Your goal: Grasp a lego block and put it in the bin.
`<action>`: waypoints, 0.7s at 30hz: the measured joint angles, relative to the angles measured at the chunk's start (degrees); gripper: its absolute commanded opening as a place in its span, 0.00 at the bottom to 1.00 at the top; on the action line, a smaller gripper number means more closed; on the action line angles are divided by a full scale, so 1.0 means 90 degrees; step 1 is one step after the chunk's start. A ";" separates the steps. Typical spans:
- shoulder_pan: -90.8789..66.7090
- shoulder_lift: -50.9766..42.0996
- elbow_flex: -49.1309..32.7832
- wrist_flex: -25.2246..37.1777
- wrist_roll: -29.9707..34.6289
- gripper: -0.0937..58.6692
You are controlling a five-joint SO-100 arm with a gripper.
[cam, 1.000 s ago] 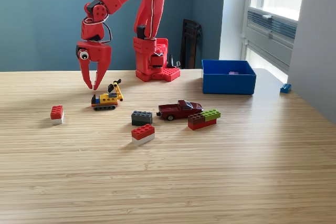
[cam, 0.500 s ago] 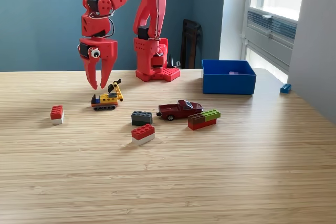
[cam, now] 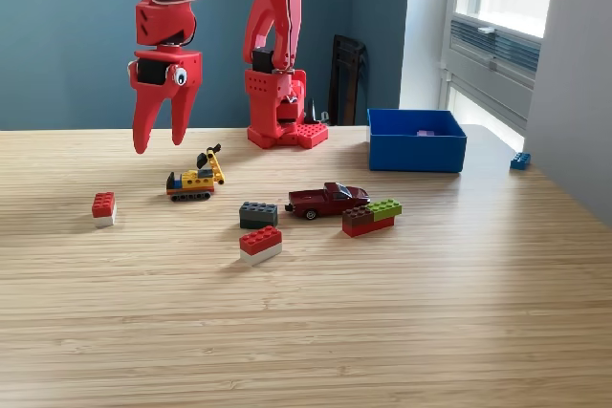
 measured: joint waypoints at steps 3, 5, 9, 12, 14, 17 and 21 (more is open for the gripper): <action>0.0000 -0.0674 -0.0146 0.0000 -0.0078 0.60; -0.0029 -0.1094 -0.0254 -0.0010 -0.0156 0.60; -0.0313 -0.1621 -0.0488 -0.0059 -0.0293 0.60; -0.0449 -0.1934 -0.0820 0.0117 -0.0371 0.60; -0.0576 -0.2041 -0.1006 0.0215 -0.0439 0.60; -0.0752 -0.2100 -0.1172 0.0264 -0.0527 0.59; -0.0850 -0.2109 -0.1201 0.0273 -0.0625 0.53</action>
